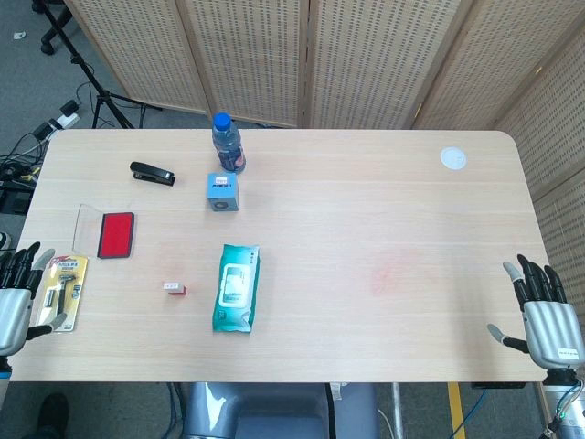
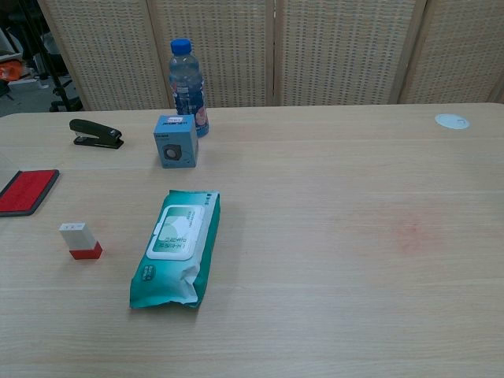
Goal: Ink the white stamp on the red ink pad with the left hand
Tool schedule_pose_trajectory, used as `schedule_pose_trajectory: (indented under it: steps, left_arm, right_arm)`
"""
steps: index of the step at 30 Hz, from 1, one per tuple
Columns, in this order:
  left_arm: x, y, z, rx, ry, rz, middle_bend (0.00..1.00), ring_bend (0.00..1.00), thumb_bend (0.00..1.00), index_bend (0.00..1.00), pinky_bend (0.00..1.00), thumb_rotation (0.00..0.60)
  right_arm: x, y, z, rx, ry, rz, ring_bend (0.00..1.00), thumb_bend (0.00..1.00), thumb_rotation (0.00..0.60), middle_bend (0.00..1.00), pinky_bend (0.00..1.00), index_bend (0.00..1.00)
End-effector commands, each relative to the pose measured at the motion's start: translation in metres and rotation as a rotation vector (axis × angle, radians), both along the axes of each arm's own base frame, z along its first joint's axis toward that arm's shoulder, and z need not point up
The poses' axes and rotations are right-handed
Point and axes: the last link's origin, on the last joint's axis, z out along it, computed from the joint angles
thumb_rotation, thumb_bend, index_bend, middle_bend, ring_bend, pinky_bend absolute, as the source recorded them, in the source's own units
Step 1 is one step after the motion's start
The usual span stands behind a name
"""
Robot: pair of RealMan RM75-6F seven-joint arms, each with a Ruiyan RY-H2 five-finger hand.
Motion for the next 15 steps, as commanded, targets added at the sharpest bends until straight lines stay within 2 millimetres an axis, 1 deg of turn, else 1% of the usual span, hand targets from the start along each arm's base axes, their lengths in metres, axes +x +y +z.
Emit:
schedule_pose_trajectory:
  steps: [1,15]
  left_arm:
    - [0.0001,-0.0001,0.0001,0.001,0.0,-0.001,0.0,0.0,0.0,0.0,0.0,0.6]
    - [0.0005,0.0001,-0.0003,0.008,0.003,-0.004,0.0,0.0,0.0,0.0,0.0,0.6]
  right_arm:
    - [0.0003,0.0002,0.0004,-0.001,-0.002,0.002,0.0,0.0,0.6,0.0,0.0,0.0]
    - [-0.0004,-0.0004,0.0021,-0.011,-0.006,0.007,0.0,0.0,0.6,0.0,0.0,0.0]
